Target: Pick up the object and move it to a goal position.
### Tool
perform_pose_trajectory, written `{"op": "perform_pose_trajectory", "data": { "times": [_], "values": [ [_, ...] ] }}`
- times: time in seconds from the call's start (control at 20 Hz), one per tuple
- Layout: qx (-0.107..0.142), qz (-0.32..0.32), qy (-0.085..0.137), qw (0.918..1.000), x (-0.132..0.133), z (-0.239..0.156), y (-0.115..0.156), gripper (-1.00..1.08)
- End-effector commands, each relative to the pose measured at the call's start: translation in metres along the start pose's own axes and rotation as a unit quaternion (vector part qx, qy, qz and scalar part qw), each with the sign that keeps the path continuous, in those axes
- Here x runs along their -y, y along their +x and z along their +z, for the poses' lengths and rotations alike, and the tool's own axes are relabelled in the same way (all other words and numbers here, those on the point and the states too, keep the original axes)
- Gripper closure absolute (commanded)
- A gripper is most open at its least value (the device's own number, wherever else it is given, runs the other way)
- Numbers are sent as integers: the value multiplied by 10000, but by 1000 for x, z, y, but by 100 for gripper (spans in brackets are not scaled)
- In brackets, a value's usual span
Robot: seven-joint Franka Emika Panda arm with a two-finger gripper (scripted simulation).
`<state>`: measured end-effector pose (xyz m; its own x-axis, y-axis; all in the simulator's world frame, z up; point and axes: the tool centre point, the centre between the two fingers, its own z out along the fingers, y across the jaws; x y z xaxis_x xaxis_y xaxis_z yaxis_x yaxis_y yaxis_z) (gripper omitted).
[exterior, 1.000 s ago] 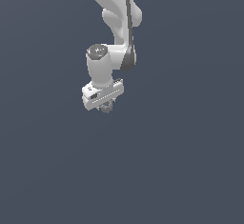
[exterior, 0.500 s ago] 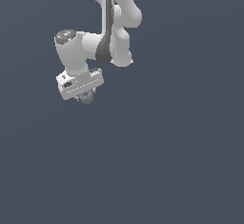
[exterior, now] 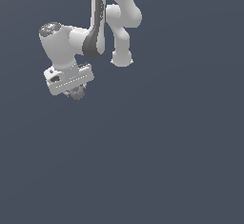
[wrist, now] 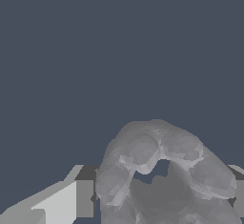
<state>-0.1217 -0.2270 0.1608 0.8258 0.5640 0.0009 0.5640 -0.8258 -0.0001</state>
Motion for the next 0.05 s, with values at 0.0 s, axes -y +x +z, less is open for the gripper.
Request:
{"op": "perform_pose_trajectory", "data": {
  "times": [0.0],
  "values": [
    [0, -8, 2, 10000, -2, -1, -2, 108]
  ]
}}
